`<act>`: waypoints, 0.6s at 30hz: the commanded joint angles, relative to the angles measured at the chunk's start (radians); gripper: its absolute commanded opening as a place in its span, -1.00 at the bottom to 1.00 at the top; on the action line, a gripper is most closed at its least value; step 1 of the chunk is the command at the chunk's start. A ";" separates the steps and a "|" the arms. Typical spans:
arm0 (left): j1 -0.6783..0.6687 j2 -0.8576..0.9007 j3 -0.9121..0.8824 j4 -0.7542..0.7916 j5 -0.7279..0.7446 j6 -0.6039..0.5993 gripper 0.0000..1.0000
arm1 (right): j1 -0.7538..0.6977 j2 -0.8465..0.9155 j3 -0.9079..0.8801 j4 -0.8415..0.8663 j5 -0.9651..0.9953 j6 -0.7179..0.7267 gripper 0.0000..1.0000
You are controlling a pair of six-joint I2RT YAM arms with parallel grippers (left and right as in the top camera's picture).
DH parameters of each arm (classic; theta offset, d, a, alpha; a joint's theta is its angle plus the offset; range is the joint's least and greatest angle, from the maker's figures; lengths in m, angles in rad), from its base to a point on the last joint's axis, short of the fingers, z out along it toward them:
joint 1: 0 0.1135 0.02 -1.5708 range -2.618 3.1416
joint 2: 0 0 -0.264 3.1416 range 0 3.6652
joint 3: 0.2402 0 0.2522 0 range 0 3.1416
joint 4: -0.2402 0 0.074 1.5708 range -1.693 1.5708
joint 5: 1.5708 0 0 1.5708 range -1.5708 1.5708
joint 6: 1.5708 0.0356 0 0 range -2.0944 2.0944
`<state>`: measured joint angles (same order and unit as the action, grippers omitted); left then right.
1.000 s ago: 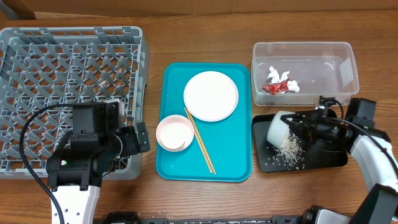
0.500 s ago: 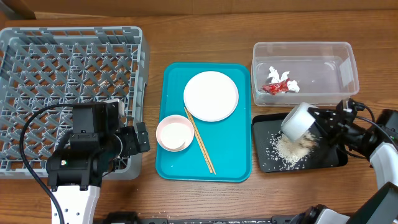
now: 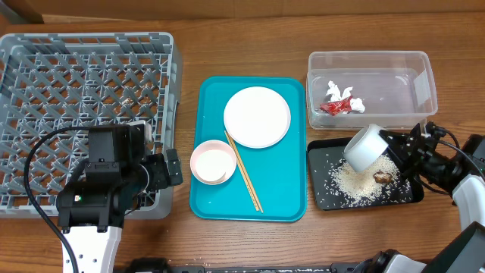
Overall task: Sort waste into correct bins and load items into the dishwasher
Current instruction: 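Tip the steel bowl over the black tray to dump the rice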
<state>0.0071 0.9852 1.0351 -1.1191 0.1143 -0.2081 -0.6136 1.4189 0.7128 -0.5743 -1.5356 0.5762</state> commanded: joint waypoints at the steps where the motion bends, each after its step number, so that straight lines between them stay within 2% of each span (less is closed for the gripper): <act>1: 0.005 0.002 0.023 0.001 -0.013 -0.009 0.99 | -0.002 -0.001 -0.006 0.030 -0.034 -0.004 -0.92; 4: 0.005 0.002 0.023 0.001 -0.013 -0.009 1.00 | -0.002 -0.001 -0.006 0.079 -0.016 -0.003 -0.92; 8: 0.005 0.002 0.023 0.001 -0.013 -0.009 1.00 | -0.002 -0.001 -0.006 0.034 0.085 0.005 -0.92; 10: 0.005 0.002 0.023 0.000 -0.013 -0.009 1.00 | -0.002 -0.001 -0.006 0.027 0.075 0.002 -0.92; 12: 0.005 0.002 0.023 0.001 -0.013 -0.009 1.00 | 0.000 -0.002 -0.003 0.090 -0.035 -0.082 -0.92; 14: 0.005 0.002 0.023 0.001 -0.013 -0.009 0.99 | 0.013 -0.011 -0.002 0.096 -0.034 -0.189 -0.92; 18: 0.005 0.002 0.023 0.000 -0.013 -0.009 1.00 | 0.018 -0.011 -0.002 0.047 0.123 -0.166 -0.92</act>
<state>0.0071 0.9852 1.0351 -1.1194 0.1143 -0.2081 -0.6014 1.4185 0.7109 -0.5037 -1.4956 0.4496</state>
